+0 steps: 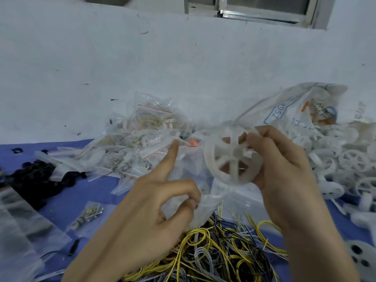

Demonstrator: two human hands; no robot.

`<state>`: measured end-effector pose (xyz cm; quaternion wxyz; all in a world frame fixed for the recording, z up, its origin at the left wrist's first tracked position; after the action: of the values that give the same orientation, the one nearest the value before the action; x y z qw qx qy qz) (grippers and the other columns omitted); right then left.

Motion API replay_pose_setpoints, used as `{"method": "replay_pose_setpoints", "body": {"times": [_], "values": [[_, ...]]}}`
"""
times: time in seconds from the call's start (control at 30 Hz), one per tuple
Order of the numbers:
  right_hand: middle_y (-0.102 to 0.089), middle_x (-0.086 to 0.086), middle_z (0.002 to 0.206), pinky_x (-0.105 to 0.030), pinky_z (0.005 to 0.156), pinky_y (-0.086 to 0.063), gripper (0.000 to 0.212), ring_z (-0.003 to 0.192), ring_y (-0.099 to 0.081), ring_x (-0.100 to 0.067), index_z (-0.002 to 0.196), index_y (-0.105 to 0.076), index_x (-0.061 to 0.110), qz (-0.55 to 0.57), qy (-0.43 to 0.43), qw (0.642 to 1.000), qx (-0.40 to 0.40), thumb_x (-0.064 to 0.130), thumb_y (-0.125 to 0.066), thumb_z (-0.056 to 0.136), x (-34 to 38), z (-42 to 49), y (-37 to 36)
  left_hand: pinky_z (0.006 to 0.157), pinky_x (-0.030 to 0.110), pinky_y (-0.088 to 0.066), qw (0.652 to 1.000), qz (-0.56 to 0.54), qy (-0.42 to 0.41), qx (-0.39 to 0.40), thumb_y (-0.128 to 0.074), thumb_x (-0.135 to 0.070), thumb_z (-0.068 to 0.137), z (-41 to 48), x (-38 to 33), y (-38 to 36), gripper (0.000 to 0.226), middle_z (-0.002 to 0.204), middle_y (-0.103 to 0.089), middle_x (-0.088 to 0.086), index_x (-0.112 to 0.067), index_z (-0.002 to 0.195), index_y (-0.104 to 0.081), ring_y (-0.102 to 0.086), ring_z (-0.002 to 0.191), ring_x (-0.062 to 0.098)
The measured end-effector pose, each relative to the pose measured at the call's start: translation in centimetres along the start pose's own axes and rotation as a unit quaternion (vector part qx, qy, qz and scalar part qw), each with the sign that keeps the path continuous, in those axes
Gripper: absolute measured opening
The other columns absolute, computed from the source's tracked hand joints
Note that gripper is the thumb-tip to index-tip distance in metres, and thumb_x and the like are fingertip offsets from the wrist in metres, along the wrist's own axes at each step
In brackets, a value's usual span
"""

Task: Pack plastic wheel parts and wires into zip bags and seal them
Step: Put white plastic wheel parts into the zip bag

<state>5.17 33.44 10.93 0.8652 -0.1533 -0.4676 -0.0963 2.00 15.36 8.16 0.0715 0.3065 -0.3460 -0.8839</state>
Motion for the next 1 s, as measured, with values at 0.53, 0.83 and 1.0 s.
{"method": "replay_pose_setpoints", "body": {"times": [0.53,0.83,1.0], "values": [[-0.071,-0.003,0.078,-0.043,0.07,-0.056,0.017,0.062,-0.07,-0.017,0.091,-0.059,0.031,-0.21,-0.033,0.976,0.043,0.044,-0.054,0.08,-1.3,-0.4,-1.3,0.075,0.03,-0.045,1.0,-0.017,-0.016,-0.007,-0.044,-0.048,0.072,0.0,0.4,0.0,0.019,0.153,-0.003,-0.033,-0.04,0.073,-0.061,-0.014,0.137,-0.013],[-0.068,0.005,0.071,-0.03,0.066,-0.05,0.015,0.067,-0.062,-0.012,0.078,-0.062,0.021,-0.302,0.076,0.939,-0.147,0.028,-0.055,0.089,-3.1,1.5,1.4,0.084,0.005,-0.037,0.988,-0.008,0.04,-0.15,-0.048,-0.04,0.075,0.9,3.0,1.4,0.013,0.142,-0.044,-0.014,-0.031,0.076,-0.057,-0.016,0.137,-0.013],[-0.066,-0.009,0.108,-0.031,0.077,-0.05,0.018,0.082,-0.061,-0.021,0.103,-0.068,0.013,-0.498,-0.274,0.803,0.178,0.024,-0.062,0.09,-12.7,1.8,2.1,0.074,0.003,-0.039,0.964,-0.027,0.063,-0.256,-0.048,-0.035,0.08,0.5,4.5,2.6,0.011,0.102,-0.058,-0.039,-0.031,0.075,-0.057,-0.021,0.133,-0.017]]}}
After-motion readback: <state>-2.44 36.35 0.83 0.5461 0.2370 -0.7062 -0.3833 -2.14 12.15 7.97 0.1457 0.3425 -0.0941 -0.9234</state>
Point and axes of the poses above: each hand's wrist, its own z-axis towards the middle knuckle, its own y-axis out of the back of the hand, x = y × z, the point moved 3 cm from there along z, towards the middle knuckle
